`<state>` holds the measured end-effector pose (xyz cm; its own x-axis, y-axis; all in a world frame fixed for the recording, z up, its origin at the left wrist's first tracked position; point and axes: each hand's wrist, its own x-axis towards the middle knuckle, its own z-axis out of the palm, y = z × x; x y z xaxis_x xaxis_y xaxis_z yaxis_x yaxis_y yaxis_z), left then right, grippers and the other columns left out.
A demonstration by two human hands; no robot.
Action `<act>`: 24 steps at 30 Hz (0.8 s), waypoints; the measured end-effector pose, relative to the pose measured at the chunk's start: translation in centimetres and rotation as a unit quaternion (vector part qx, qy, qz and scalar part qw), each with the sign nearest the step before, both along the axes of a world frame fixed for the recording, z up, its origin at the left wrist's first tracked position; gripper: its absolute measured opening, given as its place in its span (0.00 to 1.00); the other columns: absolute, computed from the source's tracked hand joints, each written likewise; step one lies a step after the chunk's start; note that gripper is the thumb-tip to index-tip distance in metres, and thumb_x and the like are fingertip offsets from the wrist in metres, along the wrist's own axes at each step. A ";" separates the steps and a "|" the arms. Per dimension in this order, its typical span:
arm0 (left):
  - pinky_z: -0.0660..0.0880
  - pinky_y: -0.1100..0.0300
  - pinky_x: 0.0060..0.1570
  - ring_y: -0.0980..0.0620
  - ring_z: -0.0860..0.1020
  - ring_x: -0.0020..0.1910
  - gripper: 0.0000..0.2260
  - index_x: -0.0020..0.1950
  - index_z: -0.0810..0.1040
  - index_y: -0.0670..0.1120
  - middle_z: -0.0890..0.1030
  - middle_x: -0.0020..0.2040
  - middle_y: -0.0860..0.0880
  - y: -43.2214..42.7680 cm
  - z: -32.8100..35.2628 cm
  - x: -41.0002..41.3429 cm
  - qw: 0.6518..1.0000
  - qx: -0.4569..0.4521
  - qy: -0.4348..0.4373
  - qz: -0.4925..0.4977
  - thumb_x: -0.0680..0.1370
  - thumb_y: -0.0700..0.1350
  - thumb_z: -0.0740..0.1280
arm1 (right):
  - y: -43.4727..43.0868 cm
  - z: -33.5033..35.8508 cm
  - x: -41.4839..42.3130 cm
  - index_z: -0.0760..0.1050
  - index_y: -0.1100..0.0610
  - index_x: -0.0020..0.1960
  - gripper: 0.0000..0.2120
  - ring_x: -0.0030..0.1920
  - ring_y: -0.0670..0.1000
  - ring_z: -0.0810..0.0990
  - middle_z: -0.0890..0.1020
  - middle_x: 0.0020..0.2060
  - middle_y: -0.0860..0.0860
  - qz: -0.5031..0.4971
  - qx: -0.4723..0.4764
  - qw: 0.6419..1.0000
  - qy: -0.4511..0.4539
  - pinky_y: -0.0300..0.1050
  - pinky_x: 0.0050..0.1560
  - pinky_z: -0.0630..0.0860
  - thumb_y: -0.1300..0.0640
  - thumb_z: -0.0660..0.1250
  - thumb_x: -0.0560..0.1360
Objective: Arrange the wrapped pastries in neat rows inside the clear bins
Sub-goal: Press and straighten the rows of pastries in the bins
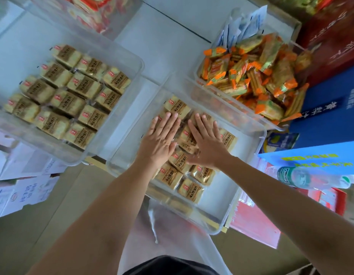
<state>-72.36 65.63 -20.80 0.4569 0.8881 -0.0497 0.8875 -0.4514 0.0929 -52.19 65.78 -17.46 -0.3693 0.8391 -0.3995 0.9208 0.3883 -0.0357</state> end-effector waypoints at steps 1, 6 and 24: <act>0.47 0.47 0.77 0.46 0.43 0.79 0.29 0.80 0.42 0.45 0.42 0.80 0.46 0.1 -0.1 -0.1 1.000 0.004 0.002 -0.002 0.82 0.55 0.41 | -0.2 -0.2 0.1 0.32 0.54 0.76 0.59 0.74 0.56 0.31 0.32 0.74 0.54 0.010 0.001 1.000 -0.009 0.59 0.73 0.34 0.28 0.65 0.64; 0.47 0.47 0.77 0.47 0.43 0.79 0.27 0.80 0.43 0.45 0.43 0.80 0.47 0.3 -0.4 -0.4 1.000 -0.010 -0.014 -0.015 0.82 0.53 0.43 | 0.5 -0.6 1.2 0.32 0.53 0.76 0.58 0.75 0.57 0.33 0.34 0.75 0.55 0.038 -0.011 0.999 -0.015 0.57 0.74 0.36 0.31 0.67 0.65; 0.41 0.46 0.76 0.46 0.37 0.77 0.35 0.78 0.35 0.43 0.36 0.78 0.46 3.2 0.9 -0.7 0.990 -0.069 0.004 -0.123 0.82 0.56 0.53 | -1.0 -0.8 -2.9 0.48 0.59 0.77 0.52 0.77 0.56 0.48 0.51 0.77 0.56 -0.158 0.074 0.984 0.027 0.54 0.75 0.50 0.44 0.75 0.66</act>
<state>-73.09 68.78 -19.94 0.6579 0.7344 -0.1668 0.7530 -0.6379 0.1614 -55.07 64.74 -18.23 -0.0975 0.9630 -0.2514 0.9948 0.0869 -0.0529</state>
